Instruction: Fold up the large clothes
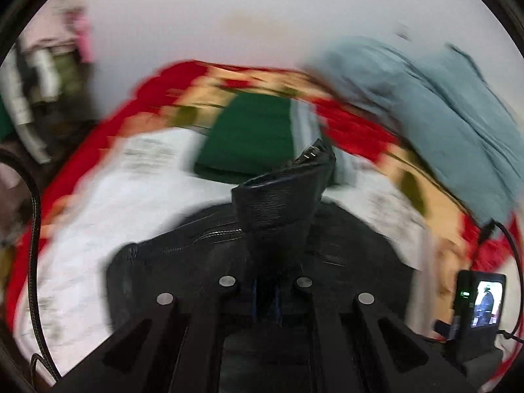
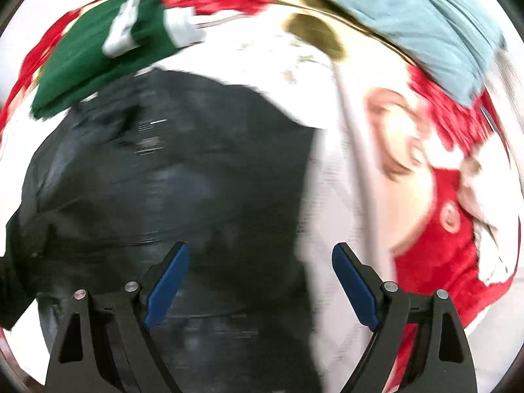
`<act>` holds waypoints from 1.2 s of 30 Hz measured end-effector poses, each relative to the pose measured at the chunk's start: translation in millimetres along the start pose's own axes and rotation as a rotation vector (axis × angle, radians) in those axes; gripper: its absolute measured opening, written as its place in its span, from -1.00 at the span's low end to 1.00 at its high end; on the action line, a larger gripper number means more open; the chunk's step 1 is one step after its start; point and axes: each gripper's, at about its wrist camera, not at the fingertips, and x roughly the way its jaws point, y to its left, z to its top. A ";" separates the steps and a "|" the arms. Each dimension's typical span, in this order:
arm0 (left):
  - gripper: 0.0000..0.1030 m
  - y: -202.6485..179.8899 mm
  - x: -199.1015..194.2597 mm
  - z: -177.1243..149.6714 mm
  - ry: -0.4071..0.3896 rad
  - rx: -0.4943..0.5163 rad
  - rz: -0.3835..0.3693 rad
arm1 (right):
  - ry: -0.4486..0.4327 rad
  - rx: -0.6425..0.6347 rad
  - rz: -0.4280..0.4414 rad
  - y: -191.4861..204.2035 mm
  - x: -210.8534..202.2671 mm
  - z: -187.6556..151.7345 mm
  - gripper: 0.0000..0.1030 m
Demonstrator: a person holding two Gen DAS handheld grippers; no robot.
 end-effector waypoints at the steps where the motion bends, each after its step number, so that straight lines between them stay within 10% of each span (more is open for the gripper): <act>1: -0.92 -20.8 8.5 -0.4 0.024 0.026 -0.034 | 0.007 0.019 -0.012 -17.8 2.6 -0.4 0.74; 6: -0.88 -85.9 61.6 -23.3 0.195 0.121 -0.119 | 0.056 0.076 0.001 -83.1 20.3 -2.0 0.48; 13: -0.65 -66.8 77.9 -43.8 0.293 0.067 -0.116 | 0.122 0.162 0.164 -130.7 35.5 -20.4 0.48; 14: -0.08 -59.5 75.1 -44.9 0.292 0.054 -0.116 | 0.129 0.172 0.206 -135.2 37.4 -22.6 0.48; 15: 0.91 -48.4 71.0 -46.5 0.288 0.033 -0.110 | 0.131 0.174 0.236 -136.9 38.7 -24.0 0.48; 16: 0.99 -45.9 67.8 -51.4 0.285 0.019 -0.105 | 0.134 0.173 0.254 -138.3 40.3 -25.3 0.48; 27: 0.99 93.3 40.6 -105.0 0.301 -0.054 0.254 | 0.196 0.019 0.432 -80.4 60.6 -26.8 0.48; 36: 0.99 152.2 8.5 -122.7 0.301 -0.290 0.204 | 0.132 -0.063 0.401 -27.7 16.1 -27.7 0.49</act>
